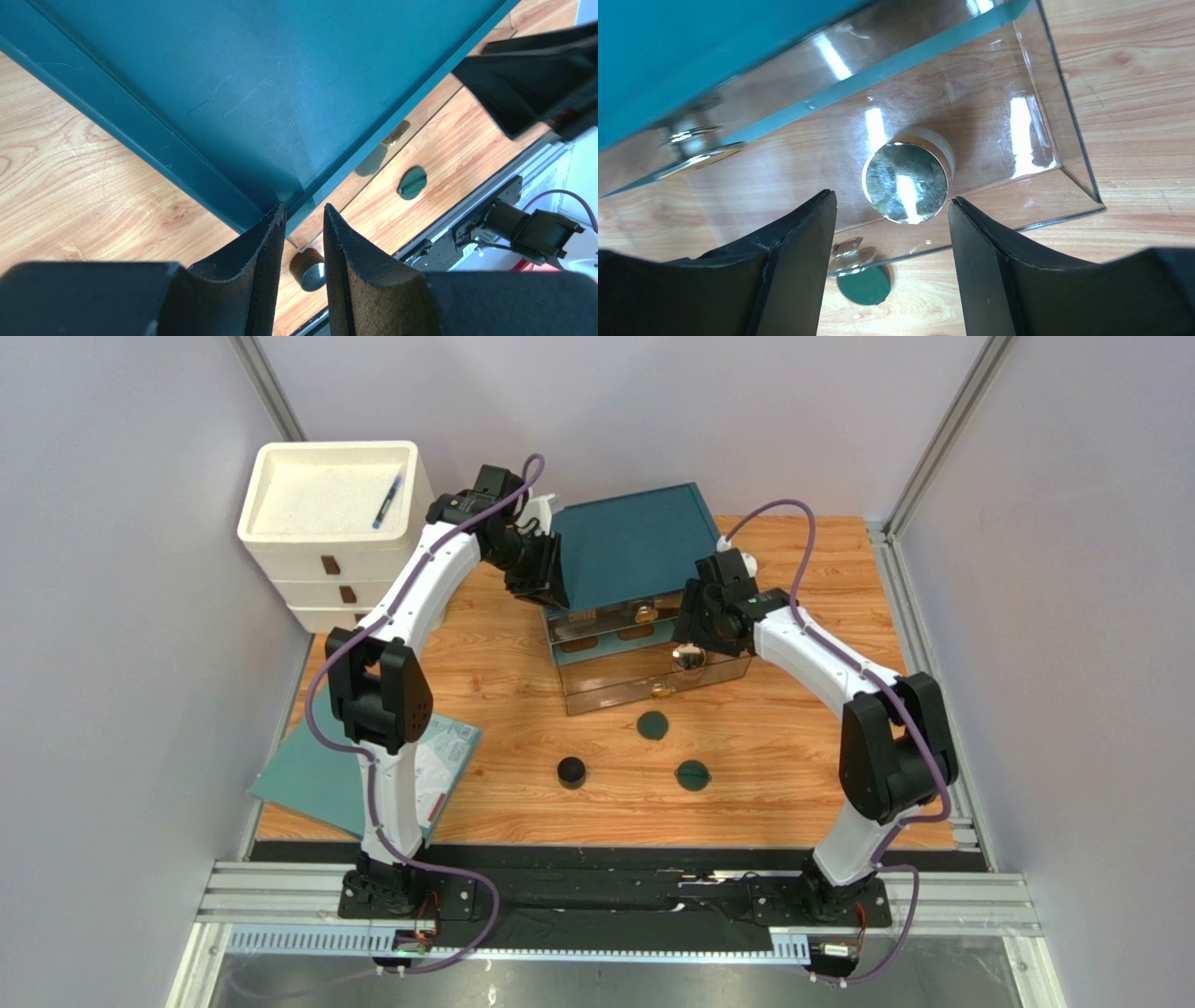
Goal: Organize the makeup
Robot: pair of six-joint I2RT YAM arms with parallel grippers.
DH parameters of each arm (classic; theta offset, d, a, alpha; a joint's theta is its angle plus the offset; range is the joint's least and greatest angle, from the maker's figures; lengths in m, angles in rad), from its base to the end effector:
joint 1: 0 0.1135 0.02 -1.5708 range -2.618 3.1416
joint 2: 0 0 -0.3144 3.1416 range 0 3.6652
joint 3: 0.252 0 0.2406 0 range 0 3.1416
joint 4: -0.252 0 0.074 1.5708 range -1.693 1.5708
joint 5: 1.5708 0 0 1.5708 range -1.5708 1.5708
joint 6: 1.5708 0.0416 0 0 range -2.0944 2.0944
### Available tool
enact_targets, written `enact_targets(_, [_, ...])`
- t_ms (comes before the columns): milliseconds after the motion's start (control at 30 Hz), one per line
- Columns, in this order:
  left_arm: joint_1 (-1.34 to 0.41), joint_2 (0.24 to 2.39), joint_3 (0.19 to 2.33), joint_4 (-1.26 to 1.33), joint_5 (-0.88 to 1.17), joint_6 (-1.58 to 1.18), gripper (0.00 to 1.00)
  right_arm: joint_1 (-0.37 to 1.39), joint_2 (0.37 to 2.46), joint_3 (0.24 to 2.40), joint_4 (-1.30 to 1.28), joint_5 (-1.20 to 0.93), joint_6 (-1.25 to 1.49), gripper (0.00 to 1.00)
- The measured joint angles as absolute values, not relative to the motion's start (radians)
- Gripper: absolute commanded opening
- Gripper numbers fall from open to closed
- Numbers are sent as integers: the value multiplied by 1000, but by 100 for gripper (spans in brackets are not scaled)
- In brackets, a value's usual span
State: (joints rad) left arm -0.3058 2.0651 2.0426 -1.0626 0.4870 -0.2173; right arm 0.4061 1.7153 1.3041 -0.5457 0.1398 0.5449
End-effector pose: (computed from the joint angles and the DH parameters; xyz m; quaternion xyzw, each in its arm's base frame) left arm 0.4282 -0.1556 0.3470 0.0996 0.9385 -0.2864 0.1649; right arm 0.3415 0.1405 0.2923 0.0870 0.9472 0.0788 0.2985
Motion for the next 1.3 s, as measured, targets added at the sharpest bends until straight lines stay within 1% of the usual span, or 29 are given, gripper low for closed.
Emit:
enact_targets(233, [-306,2065,2045,-1068,484,-217,35,406,1599,1301,-551,139,546,63])
enact_targets(333, [-306,2066,2046,-1069,484,-216,36,412,1539,1258,-553,130,550,63])
enact_targets(500, [-306,2066,2046,-1069,484,-215,35,468,1391,1089,-562,99,575,63])
enact_targets(700, [-306,2066,2046,-1069,485,-214,35,587,1293,910,-575,95,635,63])
enact_targets(833, [-306,2066,2046,-1069,485,-214,36,635,1297,811,-584,107,678,63])
enact_targets(1000, [-305,2064,2039,-1063,485,-214,35,657,1364,773,-584,124,718,62])
enact_targets(1167, [-305,2053,2019,-1046,486,-214,35,670,1453,765,-569,126,740,59])
enact_targets(1267, [-305,2050,2014,-1040,486,-214,35,678,1486,788,-572,130,748,56])
enact_targets(1300, [-305,2049,2013,-1039,486,-214,36,681,1497,795,-574,130,751,54])
